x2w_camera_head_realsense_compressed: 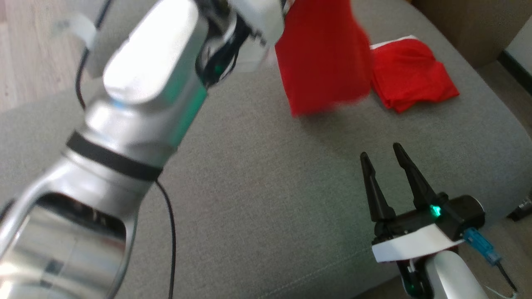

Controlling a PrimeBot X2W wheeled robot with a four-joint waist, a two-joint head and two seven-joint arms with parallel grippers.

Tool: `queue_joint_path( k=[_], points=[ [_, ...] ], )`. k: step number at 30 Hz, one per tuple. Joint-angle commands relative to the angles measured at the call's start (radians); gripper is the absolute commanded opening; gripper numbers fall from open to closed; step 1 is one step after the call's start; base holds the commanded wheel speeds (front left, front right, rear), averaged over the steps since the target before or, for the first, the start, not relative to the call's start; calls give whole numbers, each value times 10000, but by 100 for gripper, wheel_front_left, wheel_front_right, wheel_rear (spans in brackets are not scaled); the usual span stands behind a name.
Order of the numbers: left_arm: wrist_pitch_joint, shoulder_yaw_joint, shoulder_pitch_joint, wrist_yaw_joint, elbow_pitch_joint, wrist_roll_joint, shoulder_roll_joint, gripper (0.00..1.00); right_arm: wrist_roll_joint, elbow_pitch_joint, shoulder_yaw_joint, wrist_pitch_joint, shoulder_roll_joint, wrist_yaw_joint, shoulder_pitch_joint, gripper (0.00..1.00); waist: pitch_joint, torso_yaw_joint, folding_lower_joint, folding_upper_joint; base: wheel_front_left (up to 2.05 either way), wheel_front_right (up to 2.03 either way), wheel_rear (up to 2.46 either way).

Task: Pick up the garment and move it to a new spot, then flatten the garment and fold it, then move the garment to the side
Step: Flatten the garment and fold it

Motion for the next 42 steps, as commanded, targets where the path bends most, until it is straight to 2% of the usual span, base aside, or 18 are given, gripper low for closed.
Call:
queue_joint_path(
  k=[1,4,6,10,16,17,22,27,31,35,36,37,39,42],
  points=[
    [-121,151,-909,8,-246,-314,248,0,-110,-335,124,-38,81,-9,-123,100,-229,-10,0,0,0,0,0],
    [-79,-174,-903,8,-259,-897,351,0,-153,-385,-14,-38,117,-9,-19,100,-387,219,0,0,0,0,0],
    [-29,-708,-32,7,-571,-1327,830,0,-184,-451,-105,-38,145,-9,72,100,-466,525,0,0,0,0,0],
    [-283,-926,2365,99,-1094,-1675,1971,0,-215,-522,-222,-38,171,-9,226,100,-456,959,0,0,0,0,0],
    [-851,-505,6551,1062,-2150,-2474,3765,0,-310,-549,-416,-38,55,-9,543,100,-377,1652,0,0,0,0,0],
    [-851,-505,6551,1062,-2150,-2474,3765,0,-310,-549,-416,-38,55,-9,543,100,-377,1652,0,0,0,0,0],
    [-1115,-237,8560,1696,-2881,-2365,4937,0,-311,-471,-339,-38,-176,-9,700,100,-467,2180,0,0,0,0,0],
    [-1216,281,9645,2374,-3485,-2163,5555,0,-306,-440,-386,-38,-346,-9,751,100,-544,2467,0,0,0,0,0],
    [-1235,374,10133,2933,-3854,-1598,5899,0,-321,-385,-294,-38,-414,-9,792,100,-526,2631,0,0,0,0,0],
    [-1231,401,10469,3737,-3787,-1109,6107,0,-308,-287,-212,-38,-471,-9,817,100,-499,2654,0,0,0,0,0],
    [-1202,422,10526,3955,-3777,-1065,6102,20,-302,-278,-199,-38,-478,-9,816,100,-492,2641,0,0,0,0,0],
    [-1193,460,10554,4129,-3791,-1046,6085,99,-296,-269,-178,-38,-487,-9,811,100,-479,2614,0,0,0,0,0],
    [-1200,566,10501,4452,-3973,-944,6027,100,-302,-249,-146,-38,-509,-9,786,100,-441,2530,0,0,0,0,0],
    [-1206,438,10082,4942,-4537,-232,6092,100,-306,-284,-172,-38,-547,-9,712,100,-290,2378,0,0,0,0,0]
  ],
)
